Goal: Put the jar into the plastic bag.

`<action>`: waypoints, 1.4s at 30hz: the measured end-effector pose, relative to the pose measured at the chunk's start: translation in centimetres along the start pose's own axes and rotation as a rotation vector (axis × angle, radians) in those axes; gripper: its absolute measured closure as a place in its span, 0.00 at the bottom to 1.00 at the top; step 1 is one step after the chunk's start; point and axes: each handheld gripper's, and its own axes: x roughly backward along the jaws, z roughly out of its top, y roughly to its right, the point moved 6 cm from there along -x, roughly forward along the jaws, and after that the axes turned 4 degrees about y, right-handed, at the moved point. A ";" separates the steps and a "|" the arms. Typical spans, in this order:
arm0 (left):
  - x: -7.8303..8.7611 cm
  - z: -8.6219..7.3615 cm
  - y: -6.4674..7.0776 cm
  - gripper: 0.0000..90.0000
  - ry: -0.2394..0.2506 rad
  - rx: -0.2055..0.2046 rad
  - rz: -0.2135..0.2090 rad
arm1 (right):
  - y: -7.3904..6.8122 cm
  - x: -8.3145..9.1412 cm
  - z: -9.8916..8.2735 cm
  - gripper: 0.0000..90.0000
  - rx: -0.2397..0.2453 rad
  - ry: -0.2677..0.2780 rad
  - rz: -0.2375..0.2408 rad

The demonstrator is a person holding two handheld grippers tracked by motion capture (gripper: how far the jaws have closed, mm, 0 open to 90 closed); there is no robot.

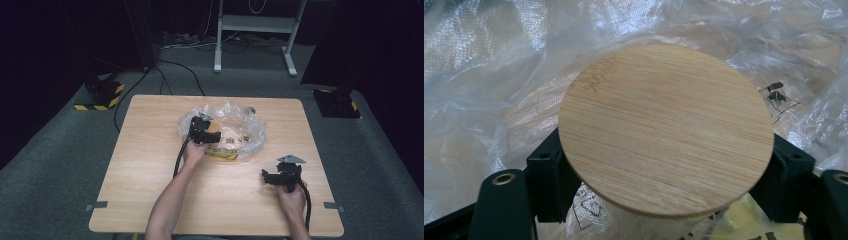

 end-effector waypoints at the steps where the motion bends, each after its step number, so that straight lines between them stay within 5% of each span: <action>1: -0.1 0.0 0.0 0.28 0.003 0.006 0.000 | 0.0 0.0 0.0 0.06 0.000 0.000 0.000; 9: -0.3 -0.3 -0.1 0.28 0.005 0.017 0.002 | 0.0 0.0 0.0 0.06 0.000 0.000 0.000; 25: 0.2 -1.0 -0.1 0.28 0.010 -0.031 -0.009 | 0.0 0.0 0.0 0.06 0.000 0.000 0.000; 42: 1.3 0.0 -0.2 0.16 0.040 0.030 -0.055 | 0.0 0.0 0.0 0.06 0.000 0.000 0.000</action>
